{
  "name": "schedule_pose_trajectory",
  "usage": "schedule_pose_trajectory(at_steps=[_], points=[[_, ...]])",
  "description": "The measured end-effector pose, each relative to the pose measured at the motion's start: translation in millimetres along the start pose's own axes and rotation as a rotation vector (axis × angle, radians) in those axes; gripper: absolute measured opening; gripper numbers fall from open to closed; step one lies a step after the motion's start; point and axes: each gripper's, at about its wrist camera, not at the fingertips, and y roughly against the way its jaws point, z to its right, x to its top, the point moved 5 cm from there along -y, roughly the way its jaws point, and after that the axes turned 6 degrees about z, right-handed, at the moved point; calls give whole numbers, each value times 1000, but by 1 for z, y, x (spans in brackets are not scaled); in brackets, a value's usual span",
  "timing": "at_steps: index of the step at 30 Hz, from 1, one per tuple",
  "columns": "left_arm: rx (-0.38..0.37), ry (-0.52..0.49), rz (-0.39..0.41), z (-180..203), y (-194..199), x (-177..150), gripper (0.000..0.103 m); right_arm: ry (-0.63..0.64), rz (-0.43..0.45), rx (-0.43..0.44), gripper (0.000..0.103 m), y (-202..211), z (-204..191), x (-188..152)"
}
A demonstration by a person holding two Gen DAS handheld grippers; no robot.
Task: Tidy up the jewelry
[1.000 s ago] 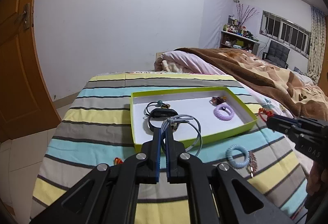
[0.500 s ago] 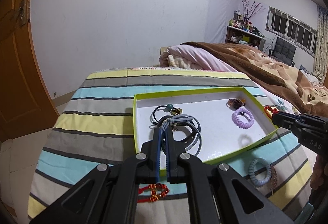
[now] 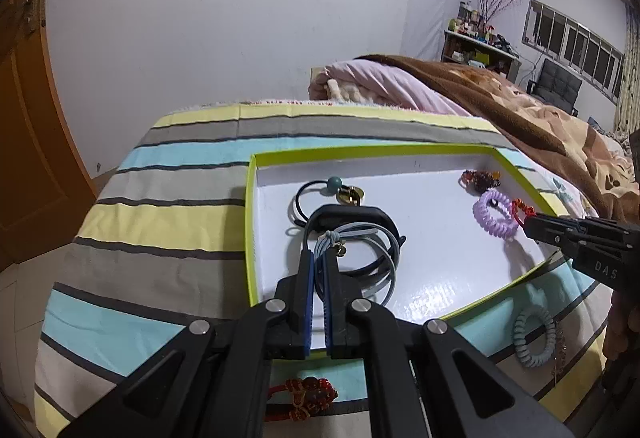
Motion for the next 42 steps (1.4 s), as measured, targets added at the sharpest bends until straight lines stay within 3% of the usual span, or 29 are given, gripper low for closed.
schedule_pose_trajectory(at_steps=[9,13,17,22,42], points=[[-5,-7,-24,0,-6,-2,5,13,-35,-7,12,-6,-2,-1],[-3,-21,-29,1,-4,-3,6,16,-37,-7,20,-3,-3,-1],[-4,-19,-21,0,1,-3,20,15,-32,-3,22,2,-4,-2],[-3,-12,-10,-1,8,-4,21,17,-23,0,22,10,-6,-3],[-9,-26,136,15,106,-19,22,11,156,29,22,121,-36,-32]])
